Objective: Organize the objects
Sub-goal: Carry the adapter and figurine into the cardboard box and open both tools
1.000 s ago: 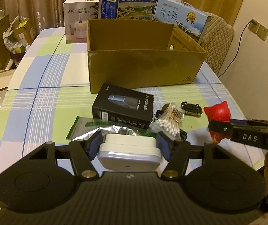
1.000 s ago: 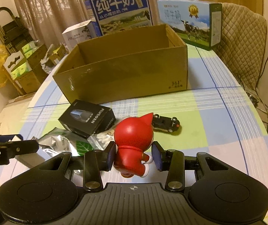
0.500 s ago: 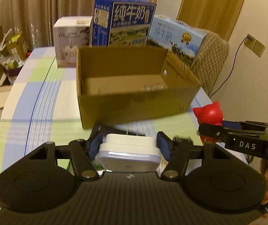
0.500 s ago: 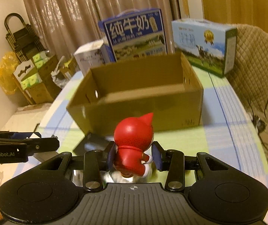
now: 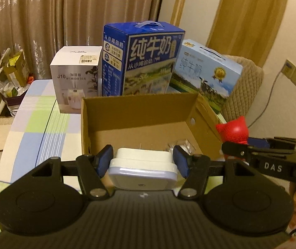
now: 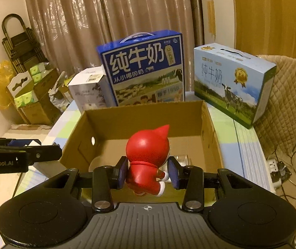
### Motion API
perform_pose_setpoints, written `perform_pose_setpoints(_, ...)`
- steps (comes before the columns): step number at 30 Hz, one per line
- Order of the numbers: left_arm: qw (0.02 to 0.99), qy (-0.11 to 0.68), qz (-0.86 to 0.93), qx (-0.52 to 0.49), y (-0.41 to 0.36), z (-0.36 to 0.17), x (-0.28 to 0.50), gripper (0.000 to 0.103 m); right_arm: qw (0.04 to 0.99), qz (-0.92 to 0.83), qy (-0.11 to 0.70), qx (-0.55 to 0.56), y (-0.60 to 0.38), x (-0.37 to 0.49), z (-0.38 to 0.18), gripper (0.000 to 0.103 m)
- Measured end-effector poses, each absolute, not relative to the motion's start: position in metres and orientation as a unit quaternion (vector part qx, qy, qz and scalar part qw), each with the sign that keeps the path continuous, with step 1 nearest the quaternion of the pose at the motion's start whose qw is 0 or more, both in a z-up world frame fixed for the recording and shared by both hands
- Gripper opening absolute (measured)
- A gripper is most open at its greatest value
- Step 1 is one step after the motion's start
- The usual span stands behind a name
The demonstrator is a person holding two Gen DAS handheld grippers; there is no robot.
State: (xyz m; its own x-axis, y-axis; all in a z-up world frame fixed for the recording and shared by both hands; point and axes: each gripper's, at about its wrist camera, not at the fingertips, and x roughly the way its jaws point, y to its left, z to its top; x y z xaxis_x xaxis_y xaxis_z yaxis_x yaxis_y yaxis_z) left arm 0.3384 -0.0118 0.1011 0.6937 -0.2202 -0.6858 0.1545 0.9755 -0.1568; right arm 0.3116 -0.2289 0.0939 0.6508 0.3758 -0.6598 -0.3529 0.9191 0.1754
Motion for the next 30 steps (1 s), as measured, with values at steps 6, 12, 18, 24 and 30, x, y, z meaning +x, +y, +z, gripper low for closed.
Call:
perform_pose_setpoints(6,0.919,0.381,-0.097,-0.036,-0.015,0.093,0.372,0.059,0.906,0.196,0.375,0.012,-0.223,0.348,0.085,0.039)
perform_pose_setpoints(12,0.915,0.390,-0.098,-0.030,-0.019,0.078,0.392,0.059,0.899,0.195,0.391,0.011,-0.219,0.365,0.066,0.039)
perform_pose_setpoints(18,0.911,0.399,-0.098,-0.032,-0.021,0.061,0.404,0.059,0.896,0.193,0.400,0.015,-0.219,0.374,0.051,0.039)
perform_pose_setpoints(24,0.913,0.395,-0.096,-0.031,-0.021,0.052,0.409,0.070,0.893,0.191,0.407,0.014,-0.220,0.379,0.040,0.039)
perform_pose_setpoints(30,0.914,0.393,-0.092,-0.036,-0.014,0.051,0.407,0.070,0.892,0.186,0.411,0.014,-0.225,0.381,0.032,0.039)
